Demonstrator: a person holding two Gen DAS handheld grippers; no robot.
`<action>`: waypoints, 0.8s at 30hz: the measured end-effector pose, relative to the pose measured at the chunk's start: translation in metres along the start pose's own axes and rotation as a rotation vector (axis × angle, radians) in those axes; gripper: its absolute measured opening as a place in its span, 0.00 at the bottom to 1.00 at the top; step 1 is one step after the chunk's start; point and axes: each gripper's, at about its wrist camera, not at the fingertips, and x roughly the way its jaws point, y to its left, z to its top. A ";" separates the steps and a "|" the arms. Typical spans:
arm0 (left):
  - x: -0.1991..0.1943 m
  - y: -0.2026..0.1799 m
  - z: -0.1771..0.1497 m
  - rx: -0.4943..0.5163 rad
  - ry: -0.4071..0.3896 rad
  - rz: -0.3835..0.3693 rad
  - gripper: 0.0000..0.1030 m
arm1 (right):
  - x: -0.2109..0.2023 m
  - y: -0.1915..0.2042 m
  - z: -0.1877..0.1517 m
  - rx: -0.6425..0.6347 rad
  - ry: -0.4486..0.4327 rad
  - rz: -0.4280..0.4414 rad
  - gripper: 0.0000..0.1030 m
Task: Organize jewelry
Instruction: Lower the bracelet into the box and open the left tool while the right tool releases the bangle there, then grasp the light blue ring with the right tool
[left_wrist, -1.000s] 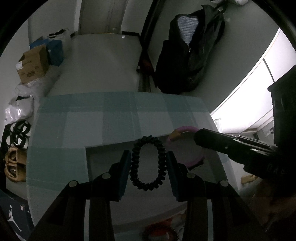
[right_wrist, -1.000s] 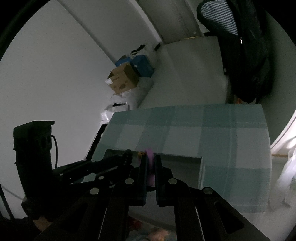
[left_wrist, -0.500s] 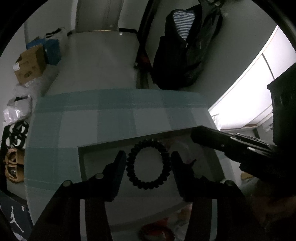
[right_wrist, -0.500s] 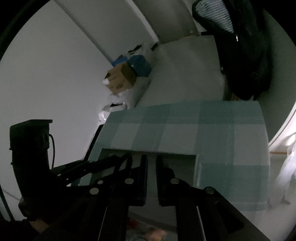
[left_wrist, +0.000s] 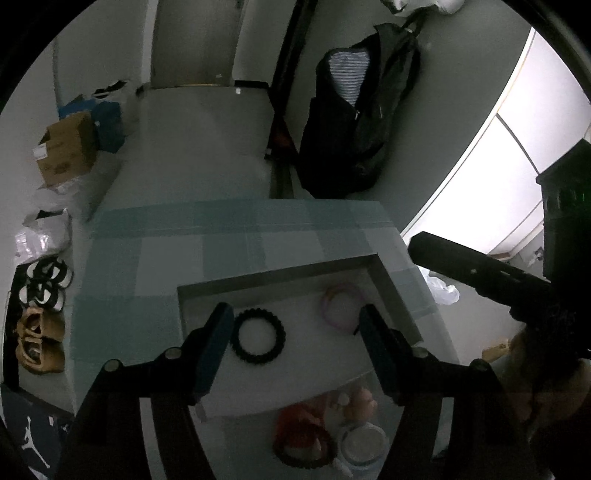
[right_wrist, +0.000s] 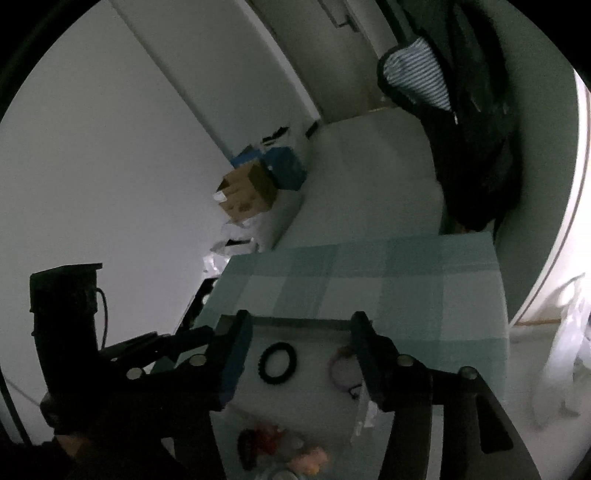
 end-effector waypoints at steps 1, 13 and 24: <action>-0.003 -0.001 -0.001 0.001 -0.004 0.008 0.64 | -0.002 0.001 -0.001 -0.003 -0.003 -0.003 0.57; -0.033 -0.009 -0.029 0.022 -0.089 0.121 0.65 | -0.042 0.016 -0.025 -0.074 -0.075 -0.030 0.84; -0.057 -0.002 -0.057 -0.084 -0.119 0.191 0.65 | -0.070 0.036 -0.060 -0.136 -0.104 -0.041 0.98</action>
